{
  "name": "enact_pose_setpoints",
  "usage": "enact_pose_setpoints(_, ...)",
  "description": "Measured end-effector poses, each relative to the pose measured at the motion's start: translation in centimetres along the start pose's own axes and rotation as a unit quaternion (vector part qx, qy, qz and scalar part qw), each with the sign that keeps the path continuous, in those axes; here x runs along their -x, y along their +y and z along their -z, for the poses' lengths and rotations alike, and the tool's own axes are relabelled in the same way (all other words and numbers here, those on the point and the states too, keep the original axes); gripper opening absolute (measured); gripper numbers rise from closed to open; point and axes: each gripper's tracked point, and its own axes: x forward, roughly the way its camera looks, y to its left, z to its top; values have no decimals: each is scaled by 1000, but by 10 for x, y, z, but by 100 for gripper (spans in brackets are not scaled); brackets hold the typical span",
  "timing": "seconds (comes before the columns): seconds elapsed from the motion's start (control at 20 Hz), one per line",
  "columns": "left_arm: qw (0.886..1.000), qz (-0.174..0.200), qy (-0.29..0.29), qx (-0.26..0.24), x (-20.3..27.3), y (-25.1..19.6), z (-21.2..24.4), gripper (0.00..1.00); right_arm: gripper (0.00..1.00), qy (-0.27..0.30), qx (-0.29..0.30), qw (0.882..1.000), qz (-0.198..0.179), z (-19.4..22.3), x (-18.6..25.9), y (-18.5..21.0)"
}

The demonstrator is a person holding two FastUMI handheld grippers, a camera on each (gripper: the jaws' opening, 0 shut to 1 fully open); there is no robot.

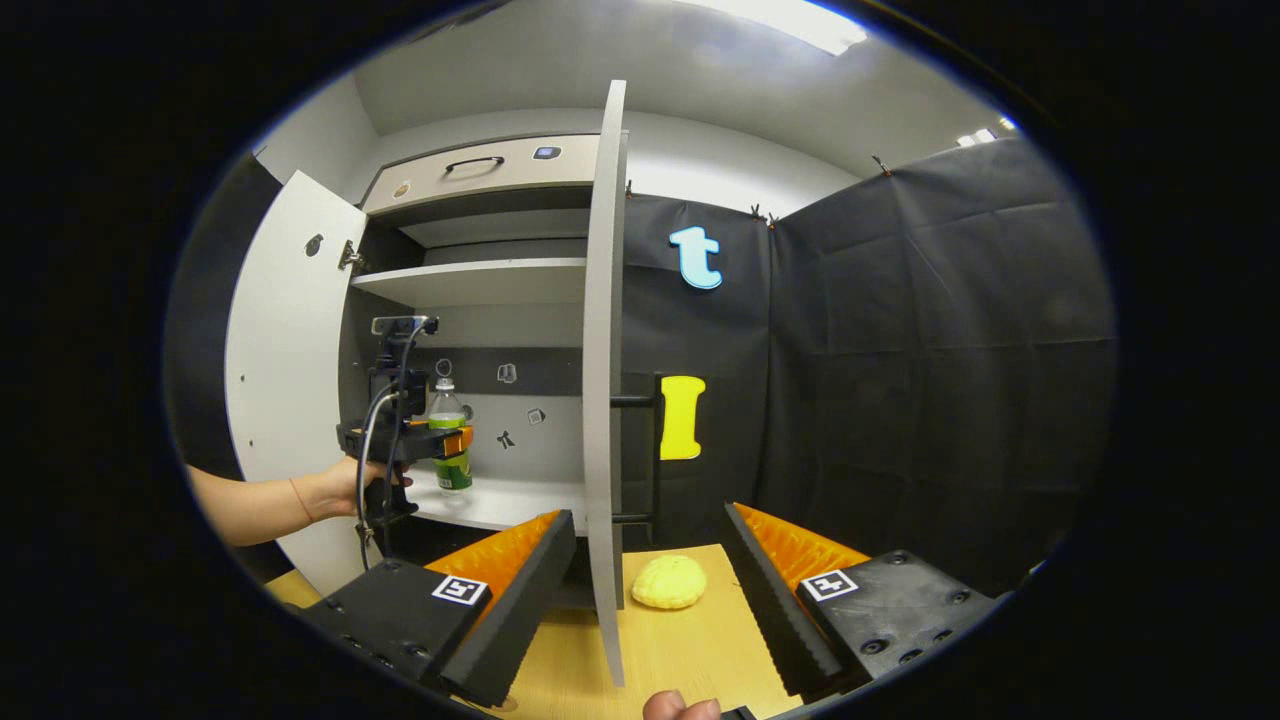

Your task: Grasp the bottle in the cabinet with the left hand and place it on the coaster, then close the right door with the right hand and the left door with the left hand.

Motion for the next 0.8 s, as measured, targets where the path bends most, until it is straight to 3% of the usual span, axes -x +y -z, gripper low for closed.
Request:
enact_pose_setpoints(0.25,1000,18,-18,-4,85,-11,5,77,98,-8,-3,1000,-27,-6,2,25)
enact_pose_setpoints(0.45,999,34,-16,-4,142,-23,33,77,98,-13,-9,999,-48,-8,2,46)
enact_pose_setpoints(0.8,998,37,-12,40,214,-48,94,77,98,-36,-11,997,-62,-12,4,65)
